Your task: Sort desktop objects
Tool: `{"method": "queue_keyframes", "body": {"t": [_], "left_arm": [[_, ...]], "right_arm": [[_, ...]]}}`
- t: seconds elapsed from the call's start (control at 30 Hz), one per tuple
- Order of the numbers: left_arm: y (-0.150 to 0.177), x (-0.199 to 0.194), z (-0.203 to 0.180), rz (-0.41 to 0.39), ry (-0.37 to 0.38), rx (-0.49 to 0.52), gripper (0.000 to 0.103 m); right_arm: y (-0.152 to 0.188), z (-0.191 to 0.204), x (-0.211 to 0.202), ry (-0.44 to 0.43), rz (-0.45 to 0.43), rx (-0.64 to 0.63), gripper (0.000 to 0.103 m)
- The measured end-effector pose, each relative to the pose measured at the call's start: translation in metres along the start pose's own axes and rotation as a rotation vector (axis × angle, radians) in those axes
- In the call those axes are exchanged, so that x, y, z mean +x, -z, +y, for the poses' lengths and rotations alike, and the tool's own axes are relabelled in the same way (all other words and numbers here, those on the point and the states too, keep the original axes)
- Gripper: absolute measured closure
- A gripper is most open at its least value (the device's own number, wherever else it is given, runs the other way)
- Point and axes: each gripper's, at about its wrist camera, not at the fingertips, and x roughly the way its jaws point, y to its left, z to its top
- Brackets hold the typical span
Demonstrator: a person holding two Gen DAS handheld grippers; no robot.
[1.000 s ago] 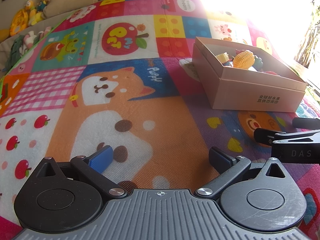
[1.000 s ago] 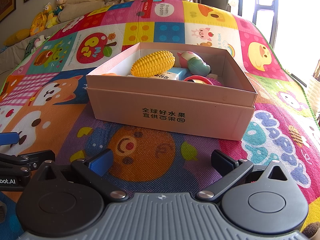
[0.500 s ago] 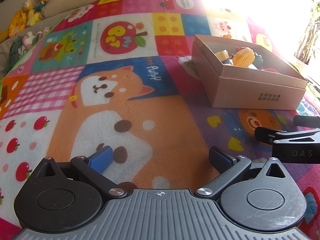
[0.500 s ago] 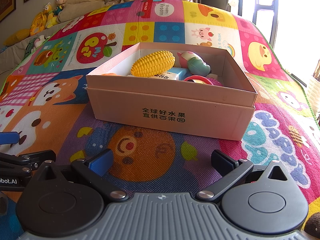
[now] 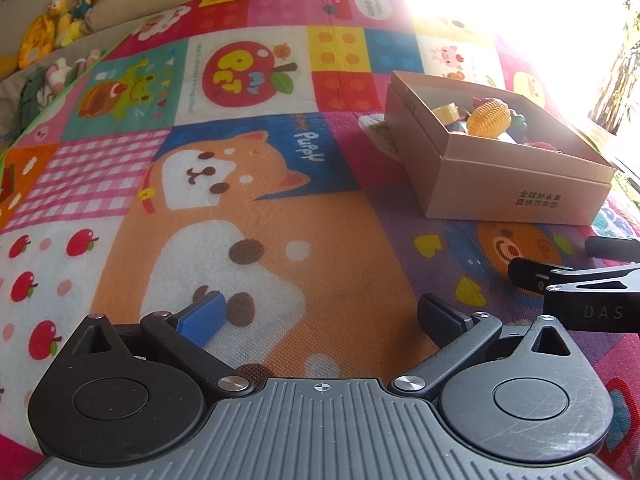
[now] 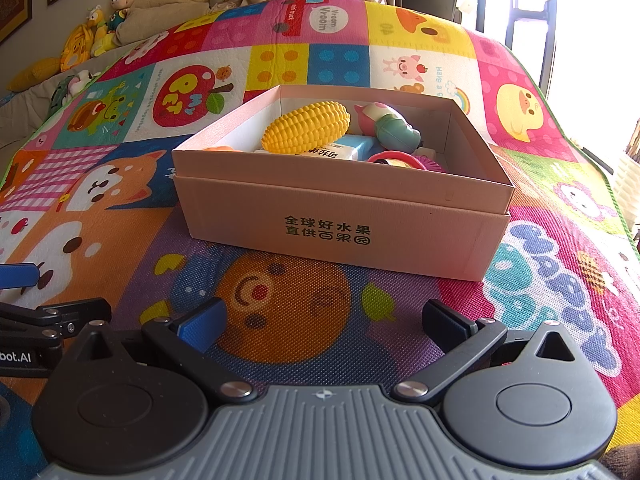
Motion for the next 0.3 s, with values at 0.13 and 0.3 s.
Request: {"method": "queue_keyframes", "body": {"t": [0.13,0.3], "left_arm": [[-0.0009,-0.0002,0.0,0.005,0.003,0.004,0.0],[-0.0023,-0.0007,0.0011,0.01,0.013,0.009,0.0]], "right_arm": [[0.0,-0.0001,-0.0001,0.0,0.0,0.0,0.0],[0.0,-0.0002,-0.0001,-0.001,0.0,0.001,0.0]]}}
